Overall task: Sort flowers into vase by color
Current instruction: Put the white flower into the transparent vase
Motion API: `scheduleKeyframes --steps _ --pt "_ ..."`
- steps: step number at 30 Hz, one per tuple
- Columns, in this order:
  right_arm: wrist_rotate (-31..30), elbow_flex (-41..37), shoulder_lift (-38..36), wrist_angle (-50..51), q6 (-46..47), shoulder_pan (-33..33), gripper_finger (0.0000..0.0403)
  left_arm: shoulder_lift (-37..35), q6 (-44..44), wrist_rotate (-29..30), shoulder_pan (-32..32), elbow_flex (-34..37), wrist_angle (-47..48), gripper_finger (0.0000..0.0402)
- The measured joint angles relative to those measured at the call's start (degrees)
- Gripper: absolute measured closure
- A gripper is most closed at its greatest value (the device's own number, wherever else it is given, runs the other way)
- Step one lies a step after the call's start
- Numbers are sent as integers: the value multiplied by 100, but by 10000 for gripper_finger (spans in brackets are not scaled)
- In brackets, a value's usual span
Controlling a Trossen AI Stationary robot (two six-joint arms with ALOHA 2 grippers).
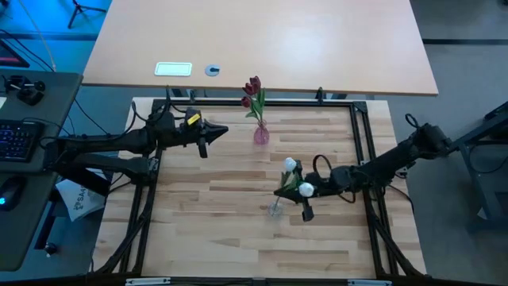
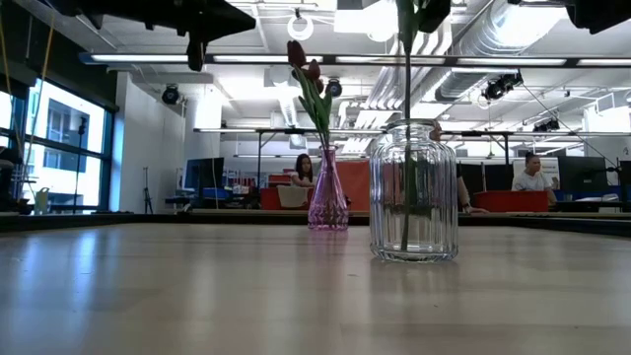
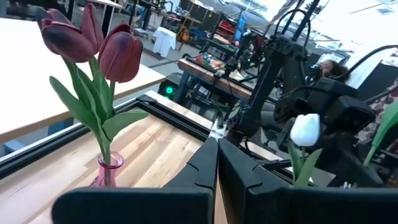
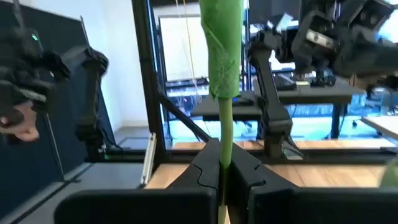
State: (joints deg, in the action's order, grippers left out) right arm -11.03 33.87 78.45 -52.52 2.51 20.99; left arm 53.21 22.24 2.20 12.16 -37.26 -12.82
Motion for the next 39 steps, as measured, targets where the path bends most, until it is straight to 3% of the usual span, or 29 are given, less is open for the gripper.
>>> scheduleKeyframes --steps 15,28,32,39 --pt "-146 -4 8 867 74 -2 403 0 -141 -2 -102 -2 0 401" --pt "339 -9 -8 1414 1218 0 399 2 -135 11 -102 -4 -42 401" --pt "576 -9 -139 2079 1545 0 358 2 -133 144 -102 -4 -41 401" --pt "599 -9 -798 2857 1670 2 228 2 -133 343 -100 -4 -37 401"
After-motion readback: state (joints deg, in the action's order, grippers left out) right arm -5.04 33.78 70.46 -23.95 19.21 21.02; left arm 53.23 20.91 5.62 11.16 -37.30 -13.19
